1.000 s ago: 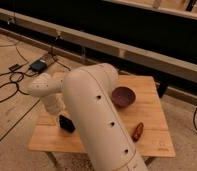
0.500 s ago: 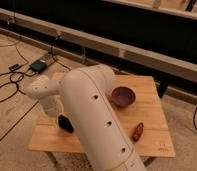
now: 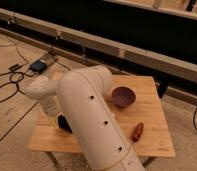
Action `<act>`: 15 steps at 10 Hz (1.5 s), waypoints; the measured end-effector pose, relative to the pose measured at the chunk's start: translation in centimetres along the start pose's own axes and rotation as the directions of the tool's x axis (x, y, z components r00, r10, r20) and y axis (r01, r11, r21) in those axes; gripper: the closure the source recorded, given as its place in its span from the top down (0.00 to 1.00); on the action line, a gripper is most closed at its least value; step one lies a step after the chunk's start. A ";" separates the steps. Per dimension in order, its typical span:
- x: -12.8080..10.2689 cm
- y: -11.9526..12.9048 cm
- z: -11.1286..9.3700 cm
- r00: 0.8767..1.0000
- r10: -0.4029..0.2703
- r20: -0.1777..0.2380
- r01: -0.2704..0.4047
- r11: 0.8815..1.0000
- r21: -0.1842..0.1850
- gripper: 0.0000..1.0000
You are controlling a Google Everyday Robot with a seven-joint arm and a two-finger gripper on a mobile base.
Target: Place the eraser in the ceramic cup
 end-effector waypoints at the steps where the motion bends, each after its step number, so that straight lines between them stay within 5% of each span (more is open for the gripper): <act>1: -0.1 -0.1 0.1 1.000 -0.002 -0.001 0.002 1.000 0.002 0.65; 7: -0.2 -0.2 0.3 1.000 -0.008 -0.010 0.008 1.000 0.004 0.60; 12: -0.4 -0.6 -0.6 1.000 0.004 0.018 -0.004 1.000 0.003 0.08; 15: -1.3 -1.9 -3.9 0.993 0.039 0.115 -0.042 0.999 0.018 0.00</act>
